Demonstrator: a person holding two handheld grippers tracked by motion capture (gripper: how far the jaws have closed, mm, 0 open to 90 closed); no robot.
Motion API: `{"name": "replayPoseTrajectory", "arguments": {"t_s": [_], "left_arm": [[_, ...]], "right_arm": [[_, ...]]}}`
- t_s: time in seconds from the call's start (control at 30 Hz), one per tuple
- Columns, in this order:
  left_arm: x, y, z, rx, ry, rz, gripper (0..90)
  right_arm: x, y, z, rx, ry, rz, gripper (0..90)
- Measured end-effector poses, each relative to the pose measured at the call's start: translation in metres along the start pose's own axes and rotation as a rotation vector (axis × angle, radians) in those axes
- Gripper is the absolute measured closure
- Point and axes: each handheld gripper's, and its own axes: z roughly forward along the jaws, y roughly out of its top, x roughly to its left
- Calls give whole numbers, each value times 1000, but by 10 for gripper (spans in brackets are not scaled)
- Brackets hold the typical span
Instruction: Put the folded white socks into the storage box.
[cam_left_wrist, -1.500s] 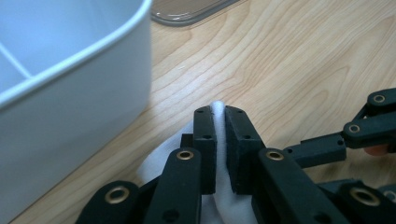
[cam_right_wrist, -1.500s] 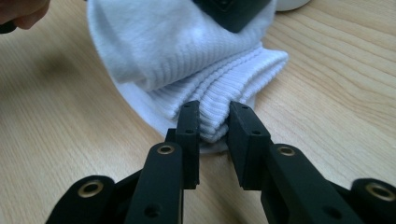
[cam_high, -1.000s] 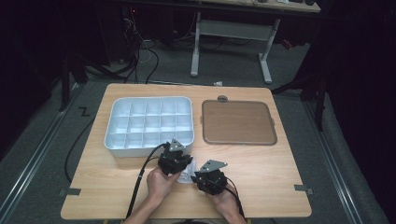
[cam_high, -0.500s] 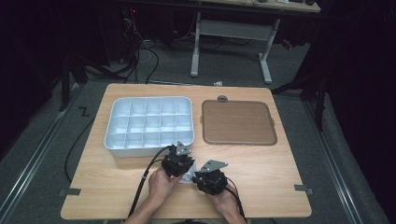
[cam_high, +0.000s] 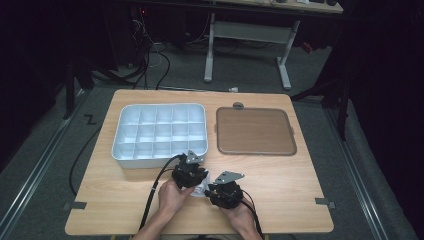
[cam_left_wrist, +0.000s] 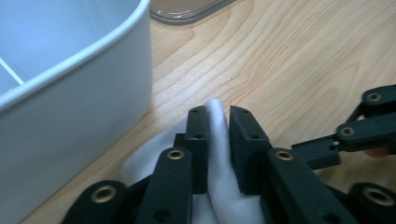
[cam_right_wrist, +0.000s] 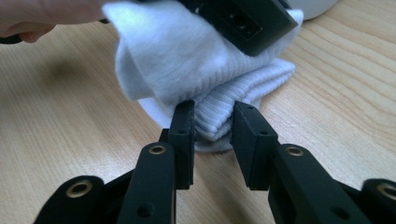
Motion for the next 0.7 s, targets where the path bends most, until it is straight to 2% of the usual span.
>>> {"name": "replayPoseTrajectory", "arguments": {"t_s": [0.13, 0.2, 0.33, 0.43, 0.7], "left_arm": [[-2, 3, -6, 1, -35, -15, 724], [-1, 4, -7, 11, -49, -36, 692], [-2, 7, -11, -11, -77, -68, 648], [-4, 11, -16, -18, -109, -77, 610], [-2, 19, -27, -49, -136, -116, 577]], "right_arm": [[0, 1, -3, 6, -2, 0, 680], [0, 1, -6, -3, 5, 19, 677], [-2, 0, -12, -27, 8, 32, 675], [-4, -1, -19, -42, 9, 48, 679], [-9, -1, -34, -51, 12, 39, 793]]}}
